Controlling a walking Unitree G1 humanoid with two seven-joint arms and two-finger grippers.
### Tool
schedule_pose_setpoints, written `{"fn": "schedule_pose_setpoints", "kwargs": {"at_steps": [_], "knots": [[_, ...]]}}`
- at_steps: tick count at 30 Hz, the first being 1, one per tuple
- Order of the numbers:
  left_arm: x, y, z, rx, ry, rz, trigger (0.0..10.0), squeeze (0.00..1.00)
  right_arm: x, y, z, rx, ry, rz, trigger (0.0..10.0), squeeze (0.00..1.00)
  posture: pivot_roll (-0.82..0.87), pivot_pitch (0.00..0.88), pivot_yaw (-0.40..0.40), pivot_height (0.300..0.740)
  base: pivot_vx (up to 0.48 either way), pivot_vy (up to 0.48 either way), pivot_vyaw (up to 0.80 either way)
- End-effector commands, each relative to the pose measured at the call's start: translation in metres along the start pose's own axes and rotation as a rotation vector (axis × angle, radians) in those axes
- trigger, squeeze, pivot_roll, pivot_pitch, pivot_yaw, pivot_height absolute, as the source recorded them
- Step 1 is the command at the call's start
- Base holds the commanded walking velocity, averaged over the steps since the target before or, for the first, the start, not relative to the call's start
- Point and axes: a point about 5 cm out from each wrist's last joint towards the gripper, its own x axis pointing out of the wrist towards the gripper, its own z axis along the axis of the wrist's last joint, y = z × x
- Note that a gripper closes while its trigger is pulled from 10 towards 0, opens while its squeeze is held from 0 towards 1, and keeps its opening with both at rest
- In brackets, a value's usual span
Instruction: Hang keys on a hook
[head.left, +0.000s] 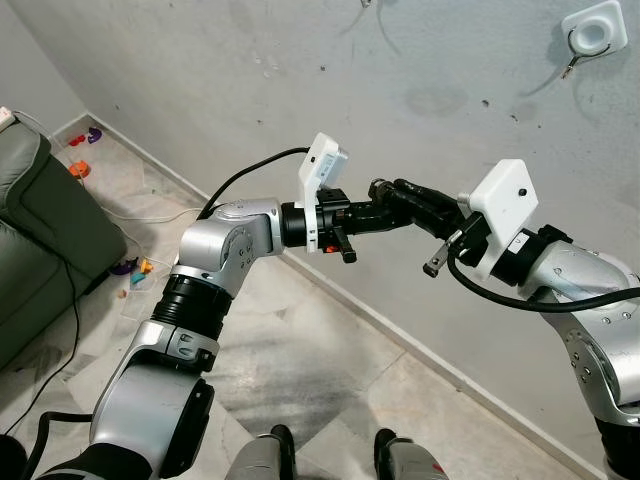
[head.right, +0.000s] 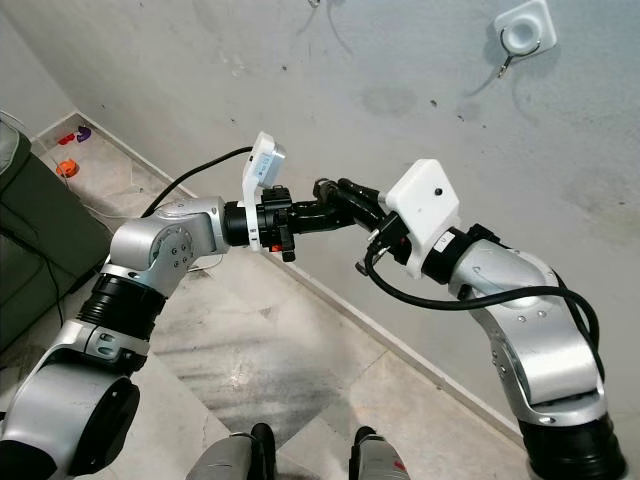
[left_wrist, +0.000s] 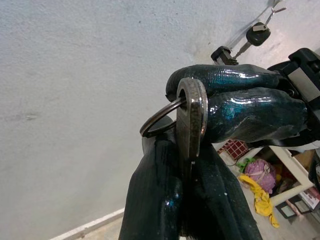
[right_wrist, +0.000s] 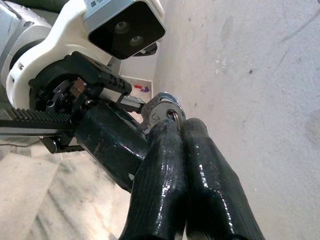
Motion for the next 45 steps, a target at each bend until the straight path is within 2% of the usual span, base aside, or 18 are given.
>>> {"fn": "schedule_pose_setpoints", "kwargs": {"at_steps": [1,12,17,20,22,34,45], "knots": [[0.0,-0.001,0.008,0.039,-0.007,-0.002,10.0,0.0,0.003,0.004,-0.001,-0.016,0.01,0.034,0.0,0.0,-0.15,0.199,0.123,0.74,0.0,0.0,0.0],[0.002,-0.002,0.008,0.044,-0.01,-0.003,10.0,0.0,0.006,-0.006,0.007,-0.059,-0.043,-0.035,0.0,0.0,-0.15,0.199,0.118,0.74,0.0,0.0,0.0],[0.004,-0.002,0.007,0.055,-0.008,0.004,10.0,0.0,0.007,-0.013,0.012,-0.087,-0.078,-0.104,0.0,0.0,-0.16,0.198,0.115,0.74,0.0,0.0,0.0],[0.005,-0.003,0.005,0.032,-0.016,-0.012,10.0,0.0,0.007,-0.017,0.016,-0.09,-0.098,-0.124,0.0,0.0,-0.16,0.196,0.114,0.74,0.0,0.0,0.0],[0.005,-0.002,0.006,0.028,-0.026,-0.007,10.0,1.0,0.007,-0.017,0.016,-0.09,-0.101,-0.121,0.0,0.0,-0.16,0.194,0.112,0.74,0.0,0.0,0.0],[0.002,0.001,0.007,0.051,-0.03,0.024,10.0,1.0,0.009,-0.014,0.017,-0.077,-0.122,-0.103,0.0,0.0,-0.15,0.189,0.109,0.74,0.0,0.0,0.0],[0.001,0.0,0.006,0.037,-0.032,0.017,10.0,1.0,0.009,-0.015,0.015,-0.069,-0.123,-0.12,0.0,0.0,-0.15,0.186,0.116,0.74,0.0,0.0,0.0]]}}
